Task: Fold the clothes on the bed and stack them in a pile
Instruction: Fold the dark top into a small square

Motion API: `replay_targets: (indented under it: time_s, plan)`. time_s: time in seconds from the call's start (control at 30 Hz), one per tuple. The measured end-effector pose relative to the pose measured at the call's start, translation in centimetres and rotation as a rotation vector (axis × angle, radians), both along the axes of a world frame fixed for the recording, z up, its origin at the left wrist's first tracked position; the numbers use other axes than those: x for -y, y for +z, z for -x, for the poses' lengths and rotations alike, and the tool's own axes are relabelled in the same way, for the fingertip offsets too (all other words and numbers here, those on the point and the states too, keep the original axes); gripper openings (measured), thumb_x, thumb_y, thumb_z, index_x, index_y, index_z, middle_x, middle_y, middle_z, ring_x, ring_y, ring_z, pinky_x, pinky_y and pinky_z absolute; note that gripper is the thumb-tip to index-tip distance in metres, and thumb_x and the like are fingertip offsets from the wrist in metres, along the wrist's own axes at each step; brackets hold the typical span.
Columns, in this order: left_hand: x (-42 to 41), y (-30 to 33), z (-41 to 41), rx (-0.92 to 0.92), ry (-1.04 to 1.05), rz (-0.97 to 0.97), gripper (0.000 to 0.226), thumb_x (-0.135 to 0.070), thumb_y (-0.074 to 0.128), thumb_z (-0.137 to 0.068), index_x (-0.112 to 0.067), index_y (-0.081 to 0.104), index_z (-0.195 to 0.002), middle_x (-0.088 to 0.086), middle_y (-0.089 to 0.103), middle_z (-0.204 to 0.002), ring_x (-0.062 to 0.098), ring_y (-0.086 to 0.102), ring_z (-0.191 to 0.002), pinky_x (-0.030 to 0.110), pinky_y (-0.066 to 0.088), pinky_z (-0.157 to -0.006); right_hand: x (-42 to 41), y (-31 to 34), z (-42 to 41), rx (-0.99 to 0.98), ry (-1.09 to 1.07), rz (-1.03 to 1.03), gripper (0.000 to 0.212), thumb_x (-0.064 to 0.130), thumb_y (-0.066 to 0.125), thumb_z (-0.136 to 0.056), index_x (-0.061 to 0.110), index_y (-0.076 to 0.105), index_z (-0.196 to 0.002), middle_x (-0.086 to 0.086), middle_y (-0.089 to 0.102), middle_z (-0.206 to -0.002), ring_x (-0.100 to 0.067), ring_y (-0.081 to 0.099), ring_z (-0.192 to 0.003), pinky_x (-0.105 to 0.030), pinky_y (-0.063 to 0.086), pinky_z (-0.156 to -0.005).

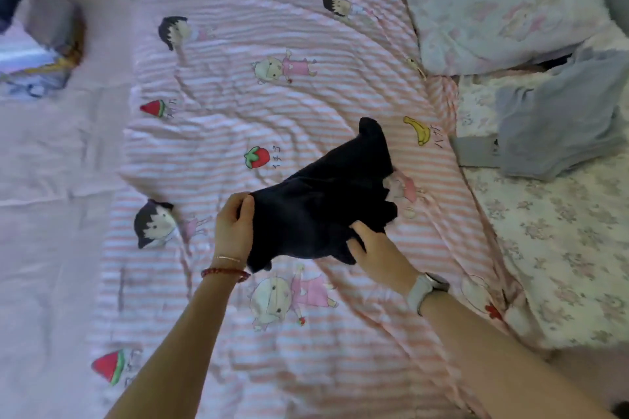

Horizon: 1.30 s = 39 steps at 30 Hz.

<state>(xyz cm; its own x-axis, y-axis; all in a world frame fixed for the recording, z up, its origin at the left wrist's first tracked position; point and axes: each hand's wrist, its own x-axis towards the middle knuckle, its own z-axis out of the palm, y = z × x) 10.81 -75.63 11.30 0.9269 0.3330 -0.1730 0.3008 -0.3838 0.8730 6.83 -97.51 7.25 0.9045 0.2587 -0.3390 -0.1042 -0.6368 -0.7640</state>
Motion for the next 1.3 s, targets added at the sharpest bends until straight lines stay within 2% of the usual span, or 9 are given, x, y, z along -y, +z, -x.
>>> replay_targets:
  time_s: [0.1, 0.3, 0.5, 0.63, 0.8, 0.9, 1.0, 1.17, 1.3]
  plan:
    - [-5.3, 1.3, 2.9, 0.028, 0.170, -0.090, 0.015, -0.006, 0.043, -0.095, -0.005, 0.056, -0.088, 0.003, 0.052, -0.078, 0.016, 0.045, -0.082, 0.010, 0.035, -0.059, -3.7, 1.8, 0.9, 0.083, 0.083, -0.101, 0.004, 0.024, 0.048, -0.095, 0.022, 0.047, -0.092, 0.001, 0.051, -0.061, -0.012, 0.047, -0.050, -0.026, 0.033, -0.048]
    - [-11.6, 3.9, 8.7, -0.062, 0.400, -0.152, 0.021, -0.008, 0.044, -0.095, 0.004, 0.060, -0.100, 0.009, 0.056, -0.093, 0.020, 0.048, -0.089, 0.025, 0.033, -0.076, -6.4, 6.5, -1.5, 0.136, 0.371, 0.009, 0.020, 0.020, 0.050, -0.095, 0.009, 0.061, -0.108, -0.009, 0.066, -0.095, -0.026, 0.060, -0.084, -0.039, 0.045, -0.073]
    - [-14.0, 10.2, 4.2, 0.073, 0.405, -0.101, 0.023, -0.010, 0.039, -0.096, 0.002, 0.057, -0.105, 0.006, 0.053, -0.097, 0.019, 0.046, -0.091, 0.023, 0.032, -0.075, -11.1, 14.2, -7.3, 0.479, 0.095, 0.041, 0.026, 0.014, 0.045, -0.096, 0.011, 0.059, -0.118, -0.004, 0.062, -0.117, -0.025, 0.055, -0.106, -0.034, 0.044, -0.086]
    - [-16.3, 17.0, -0.2, 0.360, 0.328, -0.048, 0.019, -0.006, 0.040, -0.095, 0.003, 0.057, -0.098, 0.007, 0.052, -0.092, 0.016, 0.045, -0.089, 0.018, 0.031, -0.070, -13.6, 21.2, -10.6, 0.747, -0.086, 0.028, 0.025, 0.010, 0.047, -0.094, 0.007, 0.062, -0.114, -0.010, 0.060, -0.109, -0.027, 0.051, -0.105, -0.028, 0.038, -0.084]
    - [-20.5, 20.6, -0.3, 0.564, 0.191, 0.167, 0.010, -0.008, 0.045, -0.095, -0.009, 0.055, -0.095, 0.002, 0.055, -0.106, 0.013, 0.050, -0.101, 0.027, 0.038, -0.089, -15.7, 25.4, -10.0, 1.002, -0.181, -0.110, 0.024, 0.004, 0.051, -0.088, 0.004, 0.066, -0.106, -0.014, 0.052, -0.099, -0.022, 0.051, -0.088, -0.030, 0.043, -0.070]
    - [-21.3, 17.1, 2.6, 0.505, 0.091, 0.251, 0.010, -0.020, 0.049, -0.085, -0.015, 0.056, -0.079, -0.004, 0.059, -0.084, 0.002, 0.055, -0.075, 0.029, 0.044, -0.070, -15.9, 22.2, -7.8, 0.922, -0.110, -0.186, 0.024, -0.007, 0.049, -0.087, 0.000, 0.064, -0.105, -0.008, 0.051, -0.098, -0.017, 0.052, -0.086, -0.028, 0.047, -0.067]
    - [-21.0, 10.1, 6.8, 0.193, 0.058, 0.256, 0.015, -0.022, 0.049, -0.081, -0.016, 0.051, -0.068, 0.002, 0.048, -0.065, 0.021, 0.046, -0.064, 0.038, 0.042, -0.065, -16.0, 15.4, -4.2, 0.704, -0.115, -0.127, 0.024, -0.013, 0.050, -0.086, -0.003, 0.062, -0.103, -0.013, 0.055, -0.102, -0.022, 0.054, -0.091, -0.026, 0.046, -0.073]
    - [-21.2, -0.5, 12.0, -0.725, -0.553, -0.209, 0.027, -0.016, 0.042, -0.096, 0.003, 0.061, -0.099, 0.022, 0.060, -0.110, 0.035, 0.055, -0.103, 0.035, 0.043, -0.088, -14.2, 2.9, 3.6, 0.003, -0.149, 0.175, 0.027, -0.006, 0.044, -0.091, -0.001, 0.060, -0.111, -0.018, 0.053, -0.120, -0.032, 0.054, -0.107, -0.030, 0.042, -0.088]
    - [-21.7, -4.0, 10.3, -0.756, -0.542, -0.268, 0.023, -0.019, 0.041, -0.095, -0.004, 0.055, -0.085, 0.020, 0.060, -0.101, 0.039, 0.055, -0.097, 0.039, 0.045, -0.086, -13.6, -2.0, 6.4, -0.256, -0.257, 0.304, 0.024, -0.002, 0.042, -0.090, -0.013, 0.056, -0.105, -0.031, 0.058, -0.110, -0.044, 0.056, -0.099, -0.045, 0.047, -0.081]
